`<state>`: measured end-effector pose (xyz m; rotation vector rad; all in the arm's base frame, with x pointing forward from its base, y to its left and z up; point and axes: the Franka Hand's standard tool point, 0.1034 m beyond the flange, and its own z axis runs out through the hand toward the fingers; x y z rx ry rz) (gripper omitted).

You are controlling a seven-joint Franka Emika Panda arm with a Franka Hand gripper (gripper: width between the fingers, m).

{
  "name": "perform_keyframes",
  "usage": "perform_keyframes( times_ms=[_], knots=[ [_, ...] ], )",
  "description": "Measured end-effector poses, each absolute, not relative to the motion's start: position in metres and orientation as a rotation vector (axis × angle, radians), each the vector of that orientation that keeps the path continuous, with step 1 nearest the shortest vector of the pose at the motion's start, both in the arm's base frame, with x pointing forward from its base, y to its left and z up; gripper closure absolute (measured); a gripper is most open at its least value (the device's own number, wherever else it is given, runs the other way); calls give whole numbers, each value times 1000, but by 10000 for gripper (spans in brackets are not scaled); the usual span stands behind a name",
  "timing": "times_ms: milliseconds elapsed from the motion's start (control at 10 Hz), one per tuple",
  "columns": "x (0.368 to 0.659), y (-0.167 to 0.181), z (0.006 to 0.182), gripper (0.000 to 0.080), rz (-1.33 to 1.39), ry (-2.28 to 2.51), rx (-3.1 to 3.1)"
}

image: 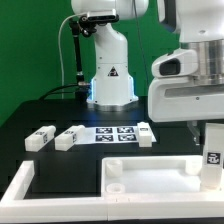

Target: Assemble desk

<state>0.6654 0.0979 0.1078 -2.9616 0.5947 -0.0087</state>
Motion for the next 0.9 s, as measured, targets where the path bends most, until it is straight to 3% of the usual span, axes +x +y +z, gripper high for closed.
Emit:
perform_keyframes(
  times_ms=[600, 900],
  knots=[
    [661, 108, 106, 499, 43, 1758, -2423],
    [660, 105, 105, 500, 30, 2035, -2115]
  ],
)
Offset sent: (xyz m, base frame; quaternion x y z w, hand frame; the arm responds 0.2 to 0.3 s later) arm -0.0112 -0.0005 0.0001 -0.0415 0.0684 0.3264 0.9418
